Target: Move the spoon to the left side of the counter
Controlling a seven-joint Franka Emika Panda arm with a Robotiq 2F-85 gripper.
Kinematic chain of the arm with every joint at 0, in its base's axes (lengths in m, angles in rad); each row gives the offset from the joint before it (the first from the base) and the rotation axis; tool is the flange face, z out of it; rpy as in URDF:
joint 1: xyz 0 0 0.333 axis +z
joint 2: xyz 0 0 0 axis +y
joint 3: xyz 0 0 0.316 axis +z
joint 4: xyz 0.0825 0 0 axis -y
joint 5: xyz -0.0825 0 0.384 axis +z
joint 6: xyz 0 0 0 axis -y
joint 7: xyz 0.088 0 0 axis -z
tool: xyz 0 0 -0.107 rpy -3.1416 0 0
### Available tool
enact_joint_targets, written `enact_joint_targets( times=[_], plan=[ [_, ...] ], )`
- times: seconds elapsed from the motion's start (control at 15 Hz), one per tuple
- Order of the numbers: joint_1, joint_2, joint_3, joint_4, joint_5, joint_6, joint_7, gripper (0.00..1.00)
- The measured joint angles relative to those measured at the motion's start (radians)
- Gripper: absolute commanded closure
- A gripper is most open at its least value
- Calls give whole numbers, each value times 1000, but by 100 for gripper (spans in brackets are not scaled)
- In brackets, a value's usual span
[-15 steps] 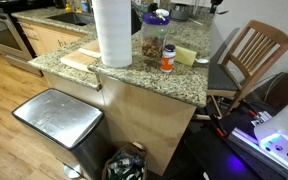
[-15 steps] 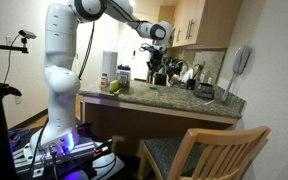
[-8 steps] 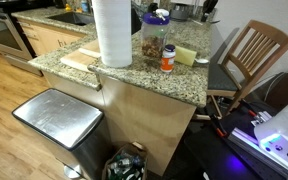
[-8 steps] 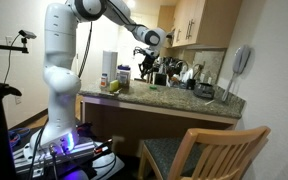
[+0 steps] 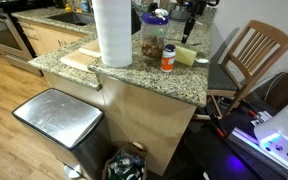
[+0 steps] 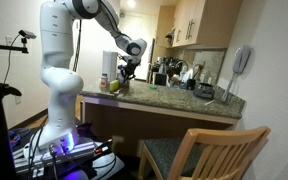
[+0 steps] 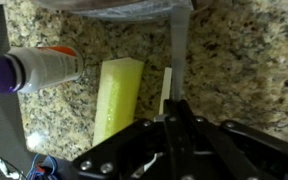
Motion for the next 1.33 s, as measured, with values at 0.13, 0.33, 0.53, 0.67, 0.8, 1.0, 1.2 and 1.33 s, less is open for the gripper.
enact_joint_targets(
  times=[0.13, 0.33, 0.53, 0.67, 0.8, 1.0, 1.2, 1.33],
  plan=[
    [13, 0, 17, -61, -66, 94, 127, 98],
    [1, 0, 0, -135, -194, 203, 193, 98],
    [-48, -4, -52, -161, -306, 242, 179, 98],
    [-58, -4, -60, -161, -323, 246, 177, 98],
    [-45, -1, -42, -161, -313, 262, 177, 98],
    [-1, 5, 6, -161, -294, 310, 181, 98],
    [16, 10, 18, -161, -296, 314, 181, 98],
    [15, 11, 17, -159, -295, 311, 181, 98]
  ],
)
